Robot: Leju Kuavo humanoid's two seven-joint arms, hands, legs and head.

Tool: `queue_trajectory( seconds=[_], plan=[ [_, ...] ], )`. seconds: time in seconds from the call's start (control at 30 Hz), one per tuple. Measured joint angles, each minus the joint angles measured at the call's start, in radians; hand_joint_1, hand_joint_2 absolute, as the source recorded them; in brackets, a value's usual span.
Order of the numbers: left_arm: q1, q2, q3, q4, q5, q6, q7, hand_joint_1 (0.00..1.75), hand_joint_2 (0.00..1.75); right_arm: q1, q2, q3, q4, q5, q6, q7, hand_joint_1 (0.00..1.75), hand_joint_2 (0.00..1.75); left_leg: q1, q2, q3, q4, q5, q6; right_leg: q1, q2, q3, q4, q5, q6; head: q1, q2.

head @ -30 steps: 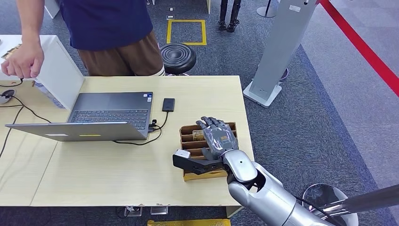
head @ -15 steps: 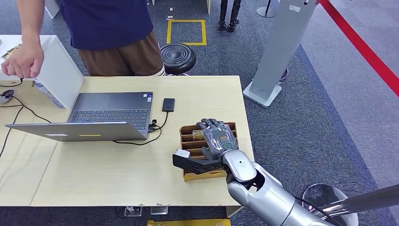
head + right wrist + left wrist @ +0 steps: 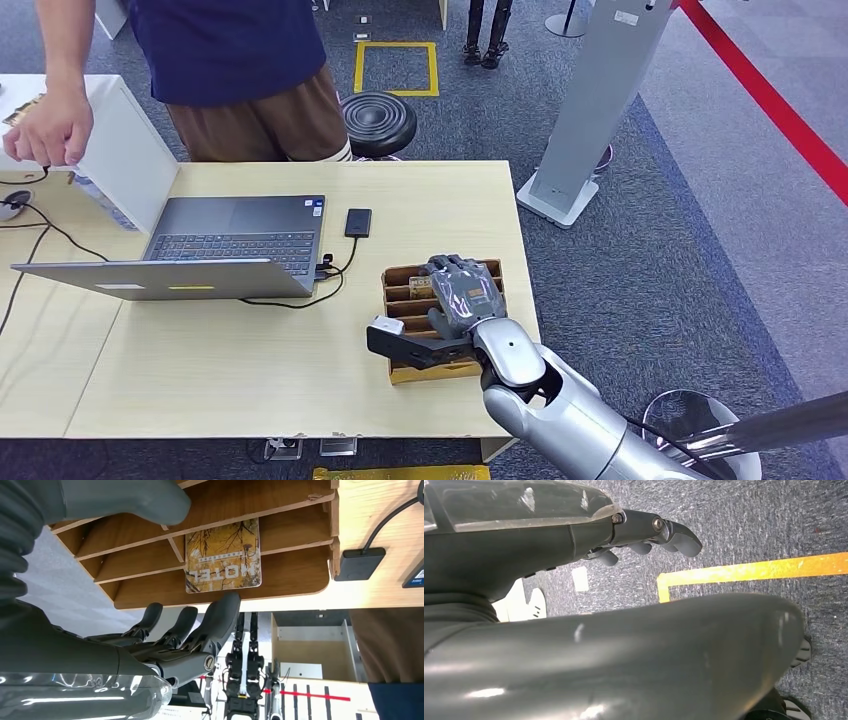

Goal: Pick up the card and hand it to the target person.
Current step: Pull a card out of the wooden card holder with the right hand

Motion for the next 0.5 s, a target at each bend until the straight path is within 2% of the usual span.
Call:
queue_trajectory(
  seconds=[0.13, 0.27, 0.4, 0.5],
  plan=[
    [0.000, 0.000, 0.000, 0.000, 0.000, 0.000, 0.000, 0.00, 0.00, -0.001, 0.000, 0.000, 0.000, 0.001, -0.004, 0.000, 0.89, 1.75, 0.000, 0.000, 0.000, 0.000, 0.000, 0.000, 0.000, 0.000, 0.000, 0.000, 0.000, 0.000, 0.000, 0.000],
    [0.000, 0.000, 0.000, 0.000, 0.000, 0.000, 0.000, 0.00, 0.00, -0.004, 0.001, 0.000, 0.000, 0.001, -0.008, 0.000, 0.88, 1.75, 0.000, 0.000, 0.000, 0.000, 0.000, 0.000, 0.000, 0.000, 0.000, 0.000, 0.000, 0.000, 0.000, 0.000],
    [0.000, 0.000, 0.000, 0.000, 0.000, 0.001, 0.000, 0.00, 0.00, -0.006, 0.001, 0.000, 0.000, 0.001, -0.008, -0.001, 1.00, 1.75, 0.000, 0.000, 0.000, 0.000, 0.000, 0.000, 0.000, 0.000, 0.000, 0.000, 0.000, 0.000, 0.000, 0.000],
    [0.000, 0.000, 0.000, 0.000, 0.000, 0.001, 0.000, 0.00, 0.00, -0.006, 0.001, 0.000, 0.000, 0.001, -0.008, -0.002, 0.97, 1.75, 0.000, 0.000, 0.000, 0.000, 0.000, 0.000, 0.000, 0.000, 0.000, 0.000, 0.000, 0.000, 0.000, 0.000]
  ],
)
